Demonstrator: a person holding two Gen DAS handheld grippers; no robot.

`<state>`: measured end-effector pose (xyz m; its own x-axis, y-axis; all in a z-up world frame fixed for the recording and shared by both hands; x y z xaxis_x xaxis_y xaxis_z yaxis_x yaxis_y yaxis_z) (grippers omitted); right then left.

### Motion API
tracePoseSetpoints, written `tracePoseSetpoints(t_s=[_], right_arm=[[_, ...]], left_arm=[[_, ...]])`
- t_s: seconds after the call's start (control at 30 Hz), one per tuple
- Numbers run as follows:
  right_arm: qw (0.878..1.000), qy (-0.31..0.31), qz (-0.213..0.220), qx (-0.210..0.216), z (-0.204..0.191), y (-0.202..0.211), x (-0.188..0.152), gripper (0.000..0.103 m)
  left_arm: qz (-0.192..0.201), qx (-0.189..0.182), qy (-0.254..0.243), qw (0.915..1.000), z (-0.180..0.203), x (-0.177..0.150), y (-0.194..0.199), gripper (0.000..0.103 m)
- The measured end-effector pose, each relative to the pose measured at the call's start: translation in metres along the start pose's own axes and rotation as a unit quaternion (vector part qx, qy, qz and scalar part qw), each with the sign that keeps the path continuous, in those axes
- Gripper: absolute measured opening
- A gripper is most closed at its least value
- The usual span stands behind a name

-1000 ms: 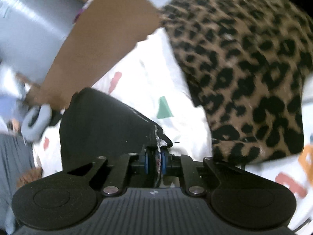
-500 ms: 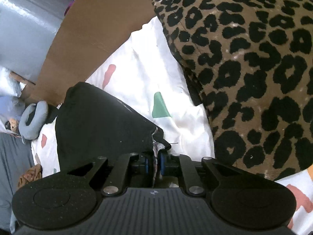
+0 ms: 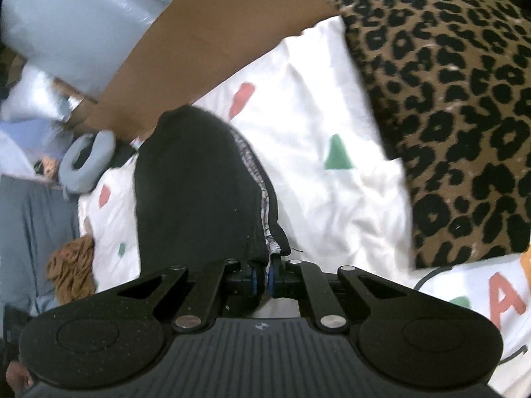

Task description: Fold clothes

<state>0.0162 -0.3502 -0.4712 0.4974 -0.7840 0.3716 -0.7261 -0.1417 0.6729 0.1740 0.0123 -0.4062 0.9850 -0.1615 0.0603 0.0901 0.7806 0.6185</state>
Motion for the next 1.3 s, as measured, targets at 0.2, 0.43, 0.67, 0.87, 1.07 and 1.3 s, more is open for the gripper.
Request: tracePoseSetpoints(t_s=[0.2, 0.43, 0.67, 0.87, 1.07, 1.3], right_arm=[[0.999, 0.022, -0.024, 0.026, -0.025, 0.009, -0.008, 0.004], [0.995, 0.034, -0.062, 0.064, -0.047, 0.019, -0.023, 0.004], [0.989, 0.040, -0.103, 0.094, -0.059, 0.022, -0.046, 0.004], [0.982, 0.052, -0.146, 0.111, -0.067, 0.013, -0.061, 0.004], [0.979, 0.045, -0.181, 0.080, -0.051, -0.006, -0.075, 0.004], [0.975, 0.035, -0.215, 0.045, -0.028, -0.025, -0.091, 0.004]], left_arm=[[0.014, 0.002, -0.008, 0.9999, 0.014, 0.001, 0.027, 0.002], [0.034, 0.008, -0.025, 0.9991, 0.025, 0.002, 0.064, 0.002], [0.044, 0.031, -0.020, 0.9983, 0.015, -0.003, 0.088, 0.002], [0.046, 0.046, 0.010, 0.9978, -0.014, -0.016, 0.091, 0.002], [0.011, 0.063, 0.026, 0.9976, -0.053, -0.030, 0.060, 0.002], [-0.041, 0.089, 0.032, 0.9947, -0.089, -0.039, 0.025, 0.002]])
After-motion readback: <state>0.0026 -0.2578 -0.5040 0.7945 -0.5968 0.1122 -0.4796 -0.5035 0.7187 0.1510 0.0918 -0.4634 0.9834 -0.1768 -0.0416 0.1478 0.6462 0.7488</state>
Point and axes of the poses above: each gripper's, at about its wrist camera, not at the fingertips, and y roughly against the way its jaws point, z to its right, x to its top, the point moved 6 cm from there along -y, roughly the way its jaws point, and after that the axes turned 1 degree about z, right-handed, at the moved point
